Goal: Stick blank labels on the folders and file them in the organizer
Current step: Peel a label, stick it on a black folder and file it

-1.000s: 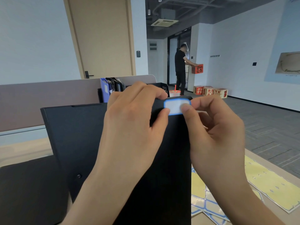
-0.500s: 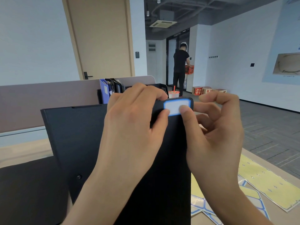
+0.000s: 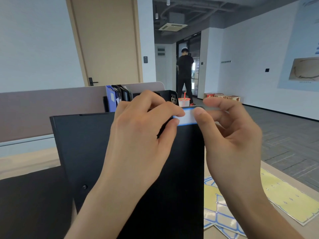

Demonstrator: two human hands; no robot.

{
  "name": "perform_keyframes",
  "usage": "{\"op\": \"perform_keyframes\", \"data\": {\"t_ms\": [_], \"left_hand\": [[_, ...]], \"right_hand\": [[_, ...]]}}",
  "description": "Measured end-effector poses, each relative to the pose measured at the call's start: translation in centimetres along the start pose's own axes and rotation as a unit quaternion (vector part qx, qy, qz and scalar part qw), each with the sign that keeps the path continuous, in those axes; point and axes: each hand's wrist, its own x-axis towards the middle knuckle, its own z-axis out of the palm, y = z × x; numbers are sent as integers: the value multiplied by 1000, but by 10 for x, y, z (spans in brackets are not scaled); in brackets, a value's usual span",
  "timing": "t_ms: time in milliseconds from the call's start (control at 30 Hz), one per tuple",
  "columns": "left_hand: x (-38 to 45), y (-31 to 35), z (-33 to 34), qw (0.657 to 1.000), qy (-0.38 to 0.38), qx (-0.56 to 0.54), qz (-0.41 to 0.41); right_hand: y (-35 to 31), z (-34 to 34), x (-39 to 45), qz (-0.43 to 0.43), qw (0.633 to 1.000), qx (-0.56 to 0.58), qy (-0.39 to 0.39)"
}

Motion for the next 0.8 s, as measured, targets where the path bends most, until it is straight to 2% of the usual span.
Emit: {"op": "perform_keyframes", "data": {"t_ms": [367,567,800], "left_hand": [[0,1,0,999,21,21,26],[2,3,-1,999,-7,26,-18],[0,10,1,999,31,6,-41]], "right_hand": [[3,-1,4,-33,999,-8,-5],[8,-1,1,-17,999,-5,-26],[9,-2,-1,-45,998,-4,-47]]}}
